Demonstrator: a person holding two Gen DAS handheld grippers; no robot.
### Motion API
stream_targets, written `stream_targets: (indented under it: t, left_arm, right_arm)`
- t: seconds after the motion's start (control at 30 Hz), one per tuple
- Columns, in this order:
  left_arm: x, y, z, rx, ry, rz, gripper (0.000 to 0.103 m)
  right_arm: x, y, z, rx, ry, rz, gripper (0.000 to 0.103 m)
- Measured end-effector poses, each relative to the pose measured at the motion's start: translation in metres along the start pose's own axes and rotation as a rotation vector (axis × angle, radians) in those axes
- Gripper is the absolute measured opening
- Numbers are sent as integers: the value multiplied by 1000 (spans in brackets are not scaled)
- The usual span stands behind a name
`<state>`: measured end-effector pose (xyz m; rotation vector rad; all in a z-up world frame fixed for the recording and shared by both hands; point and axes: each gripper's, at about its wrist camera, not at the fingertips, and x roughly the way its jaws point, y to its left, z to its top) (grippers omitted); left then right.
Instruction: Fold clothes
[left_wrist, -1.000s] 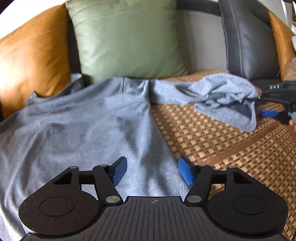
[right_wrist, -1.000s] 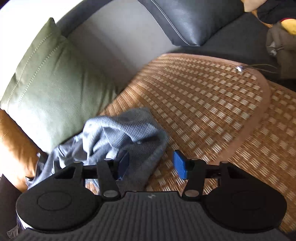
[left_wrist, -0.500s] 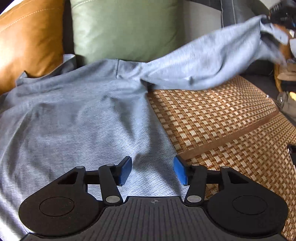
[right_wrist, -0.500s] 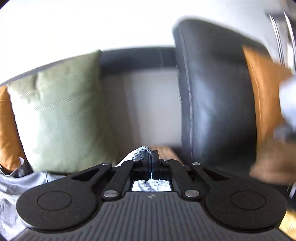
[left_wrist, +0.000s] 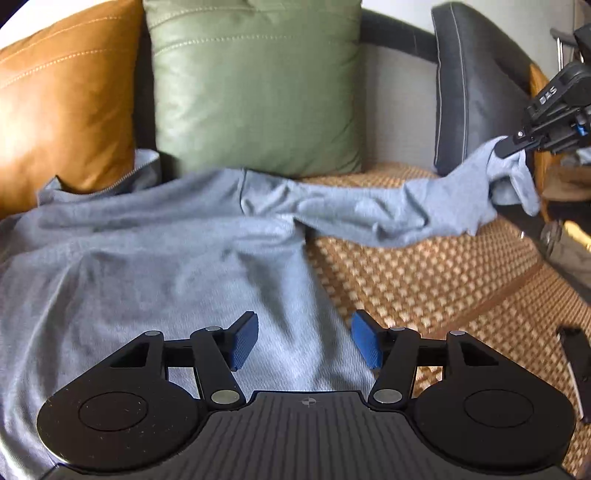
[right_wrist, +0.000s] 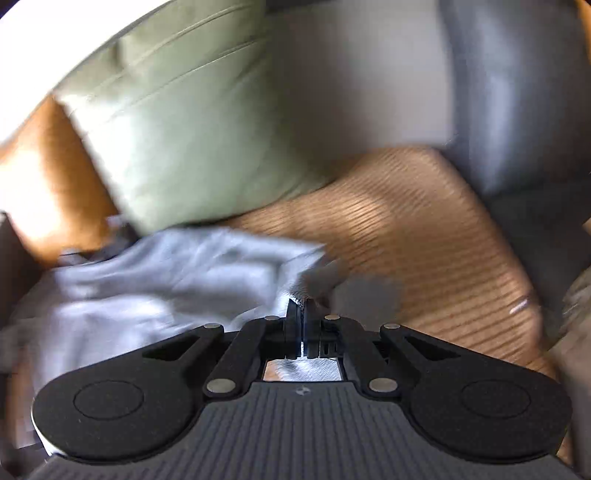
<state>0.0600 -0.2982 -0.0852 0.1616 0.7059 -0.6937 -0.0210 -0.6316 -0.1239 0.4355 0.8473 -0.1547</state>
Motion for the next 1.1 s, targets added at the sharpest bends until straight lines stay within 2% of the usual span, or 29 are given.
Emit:
stream_targets:
  t: [0.13, 0.23, 0.3, 0.4, 0.6, 0.7, 0.73, 0.77, 0.83, 0.9, 0.93, 0.97, 1.03, 1.1]
  left_arm:
    - [-20, 9, 5, -26, -65, -60, 74]
    - [-45, 12, 19, -50, -157, -134, 84]
    - [-58, 13, 32, -66, -216, -164, 87]
    - [-68, 17, 49, -106, -261, -186, 88]
    - [-68, 29, 59, -137, -283, -159, 89]
    - [-69, 45, 57, -151, -278, -198, 86]
    - [-69, 50, 56, -156, -276, -211, 61]
    - [-70, 55, 55, -162, -272, -221, 31]
    - [-64, 70, 57, -202, -228, -195, 19]
    - [-63, 87, 58, -230, -214, -203, 16]
    - [-65, 93, 58, -225, -217, -182, 16]
    - [-67, 98, 58, -218, -224, -163, 16]
    - [-72, 112, 60, -224, -228, -136, 16]
    - [-78, 126, 63, -233, -238, -117, 16]
  right_arm:
    - [-9, 47, 2, -1, 47, 165, 1]
    - [-15, 83, 3, -9, 79, 281, 1]
    - [-13, 110, -1, -40, 90, 312, 1]
    - [-5, 144, -8, -83, 117, 342, 1]
    - [-3, 193, -31, -139, 188, 366, 2]
    - [2, 210, -36, -159, 205, 352, 2]
    - [5, 214, -38, -156, 216, 363, 3]
    - [8, 217, -40, -152, 225, 375, 4]
    - [10, 222, -43, -157, 228, 395, 7]
    - [11, 222, -44, -146, 211, 428, 13]
    - [9, 220, -43, -137, 196, 445, 20]
    - [7, 217, -42, -131, 173, 452, 32]
    - [-2, 209, -39, -130, 102, 433, 49]
    - [-3, 192, -41, -104, 61, 393, 50]
